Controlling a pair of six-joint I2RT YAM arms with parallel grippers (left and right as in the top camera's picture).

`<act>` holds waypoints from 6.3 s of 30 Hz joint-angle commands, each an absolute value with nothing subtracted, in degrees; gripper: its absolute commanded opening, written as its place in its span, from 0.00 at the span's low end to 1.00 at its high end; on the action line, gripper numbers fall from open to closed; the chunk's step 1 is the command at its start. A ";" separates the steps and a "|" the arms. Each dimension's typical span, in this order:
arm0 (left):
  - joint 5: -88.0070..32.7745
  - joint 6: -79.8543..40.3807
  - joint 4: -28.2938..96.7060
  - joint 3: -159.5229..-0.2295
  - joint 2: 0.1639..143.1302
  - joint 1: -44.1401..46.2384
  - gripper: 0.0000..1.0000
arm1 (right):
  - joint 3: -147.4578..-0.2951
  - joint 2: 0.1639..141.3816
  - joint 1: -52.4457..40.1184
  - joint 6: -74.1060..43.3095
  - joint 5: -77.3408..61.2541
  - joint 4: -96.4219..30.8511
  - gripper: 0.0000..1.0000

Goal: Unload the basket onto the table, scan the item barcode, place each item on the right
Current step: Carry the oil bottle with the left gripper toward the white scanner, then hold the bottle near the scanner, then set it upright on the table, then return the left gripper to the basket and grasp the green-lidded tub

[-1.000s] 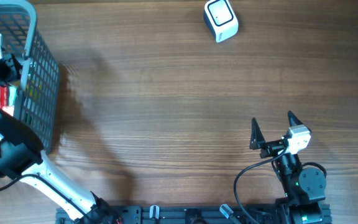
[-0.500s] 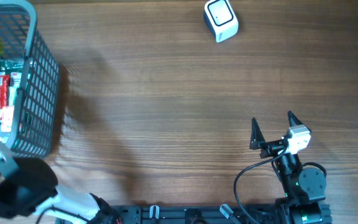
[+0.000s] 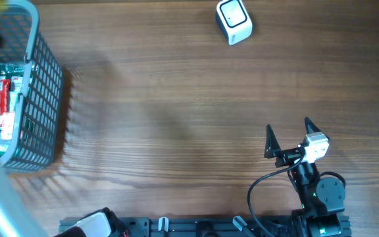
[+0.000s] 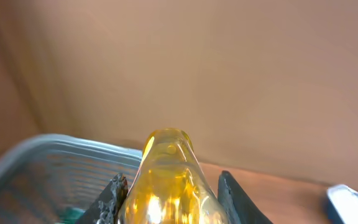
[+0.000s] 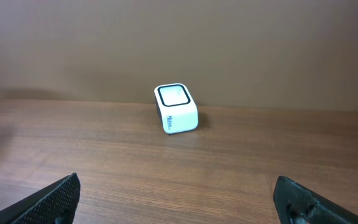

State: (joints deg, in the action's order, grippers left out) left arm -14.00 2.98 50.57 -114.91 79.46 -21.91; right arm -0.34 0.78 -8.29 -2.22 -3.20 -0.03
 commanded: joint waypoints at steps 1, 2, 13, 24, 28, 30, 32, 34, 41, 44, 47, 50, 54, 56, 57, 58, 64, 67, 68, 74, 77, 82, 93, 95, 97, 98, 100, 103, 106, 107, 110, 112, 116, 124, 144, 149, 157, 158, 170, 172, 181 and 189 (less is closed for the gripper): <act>-9.21 -2.35 54.54 -115.39 78.94 -12.12 0.15 | -0.30 0.43 -8.16 -1.54 -3.49 0.10 1.00; -8.14 -3.33 56.21 -115.39 79.24 -9.39 0.14 | -0.30 0.43 -8.16 -1.54 -3.49 0.10 1.00; 5.89 -23.75 70.81 -115.37 94.45 25.89 0.07 | -0.30 0.43 -8.16 -1.52 -3.49 0.10 1.00; 8.08 -31.88 62.98 -115.33 114.80 45.41 0.07 | -0.30 0.54 -8.16 -1.52 -3.49 0.10 1.00; 9.80 -33.56 58.85 -115.33 118.24 48.77 0.08 | -0.30 0.54 -8.16 -1.54 -3.51 0.12 1.00; 11.09 -33.95 57.74 -115.26 119.13 50.13 0.08 | -0.30 0.54 -8.16 -1.54 -3.51 0.10 1.00; 12.75 -33.93 56.27 -115.26 120.46 51.40 0.08 | -0.30 0.54 -8.16 -1.54 -3.51 0.10 1.00; 14.02 -33.95 55.79 -115.26 121.64 52.14 0.08 | -0.30 0.54 -8.16 -1.54 -3.51 0.10 1.00; 14.02 -35.46 51.42 -111.18 123.76 52.77 0.08 | -0.30 0.54 -8.16 -1.54 -3.51 0.10 1.00; 14.04 -35.46 50.89 -109.47 123.76 52.77 0.07 | -0.30 0.54 -8.16 -1.54 -3.49 0.10 1.00; 14.04 -35.48 48.93 -106.74 123.79 52.75 0.05 | -0.30 0.54 -8.16 -1.56 -3.49 0.10 1.00; 14.02 -36.73 47.97 -105.73 123.79 52.71 0.08 | -0.30 0.54 -8.16 -1.52 -3.49 0.10 1.00; 13.98 -36.73 47.72 -105.73 123.76 52.71 0.45 | -0.30 0.54 -8.16 -1.52 -3.51 0.10 1.00; 13.06 -36.42 47.81 -105.73 123.76 52.73 0.73 | -0.30 0.54 -8.16 -1.52 -3.49 0.10 1.00; 12.88 -36.40 47.83 -105.75 123.52 52.80 0.81 | -0.30 0.54 -8.16 -1.54 -3.49 0.12 1.00; 12.93 -36.07 47.92 -105.75 123.20 52.84 0.83 | -0.30 0.54 -8.16 -1.52 -3.51 0.10 1.00; 13.15 -27.05 45.08 -105.84 114.06 50.87 0.94 | -0.30 0.54 -8.16 -1.52 -3.49 0.10 1.00; 13.15 -23.68 44.97 -106.19 108.16 49.39 0.98 | -0.30 0.54 -8.16 -1.54 -3.49 0.10 1.00; 13.10 -22.59 44.99 -106.19 105.82 48.84 0.98 | -0.30 0.54 -8.16 -1.52 -3.49 0.10 1.00; 11.18 -18.39 48.38 -105.89 100.75 47.77 0.96 | -0.30 0.54 -8.16 -1.52 -3.49 0.10 1.00; 3.99 -13.21 48.73 -104.99 103.31 47.90 0.95 | -0.30 0.54 -8.16 -1.54 -3.51 0.12 1.00; 2.07 -10.66 48.88 -104.88 110.10 48.29 1.00 | -0.30 0.54 -8.16 -1.52 -3.49 0.10 1.00; 0.93 -10.79 48.73 -104.88 120.38 51.11 0.60 | -0.30 0.54 -8.16 -1.54 -3.49 0.10 1.00; 1.04 -10.90 48.38 -104.88 121.64 51.11 0.56 | -0.30 0.54 -8.16 -1.52 -3.51 0.10 1.00; 1.13 -10.90 48.18 -104.88 122.32 51.11 0.48 | -0.30 0.54 -8.16 -1.54 -3.49 0.10 1.00; 1.13 -10.94 47.64 -104.88 122.39 51.11 0.38 | -0.30 0.54 -8.16 -1.52 -3.49 0.12 1.00; 1.13 -11.14 47.11 -104.88 122.39 51.11 0.34 | -0.30 0.54 -8.16 -1.54 -3.51 0.12 1.00; 1.32 -14.22 46.94 -104.88 122.39 51.09 0.26 | -0.30 0.54 -8.16 -1.54 -3.49 0.10 1.00; 3.07 -19.81 46.98 -104.88 122.39 51.07 0.17 | -0.30 0.54 -8.16 -1.52 -3.51 0.10 1.00; 5.06 -22.46 47.35 -104.88 122.37 51.07 0.16 | -0.30 0.54 -8.16 -1.54 -3.49 0.10 1.00; 11.53 -27.18 48.07 -104.90 122.19 51.20 0.17 | -0.30 0.54 -8.16 -1.54 -3.51 0.10 1.00; 15.03 -29.32 48.66 -104.90 122.15 51.40 0.17 | -0.30 0.54 -8.16 -1.56 -3.49 0.10 1.00; 19.84 -31.70 49.12 -104.90 122.15 51.83 0.18 | -0.30 0.54 -8.16 -1.52 -3.51 0.10 1.00; 19.79 -35.46 50.41 -104.88 122.15 51.88 0.22 | -0.30 0.54 -8.16 -1.54 -3.49 0.10 1.00; 19.59 -27.40 49.63 -106.74 104.55 46.00 0.91 | -0.30 0.54 -8.16 -1.52 -3.51 0.10 1.00; 21.19 -22.59 50.24 -106.74 94.52 37.52 0.93 | -0.30 0.54 -8.16 -1.54 -3.49 0.10 1.00; 30.13 -13.67 52.66 -106.74 83.92 18.37 1.00 | -0.30 0.54 -8.16 -1.52 -3.49 0.10 1.00; 30.11 -13.74 53.19 -106.74 83.37 15.73 1.00 | -0.30 0.54 -8.16 -1.54 -3.51 0.10 1.00; 17.41 -22.35 60.51 -106.74 82.94 -21.37 1.00 | -0.30 0.54 -8.16 -1.52 -3.49 0.10 1.00; 14.24 -25.39 63.51 -106.72 83.55 -27.11 1.00 | -0.30 0.54 -8.16 -1.54 -3.49 0.10 1.00; 13.93 -33.30 73.63 -106.69 92.20 -37.06 1.00 | -0.30 0.54 -8.16 -1.54 -3.49 0.10 1.00; 13.89 -32.99 73.69 -99.31 98.43 -37.08 1.00 | -0.30 0.54 -8.16 -1.54 -3.49 0.10 1.00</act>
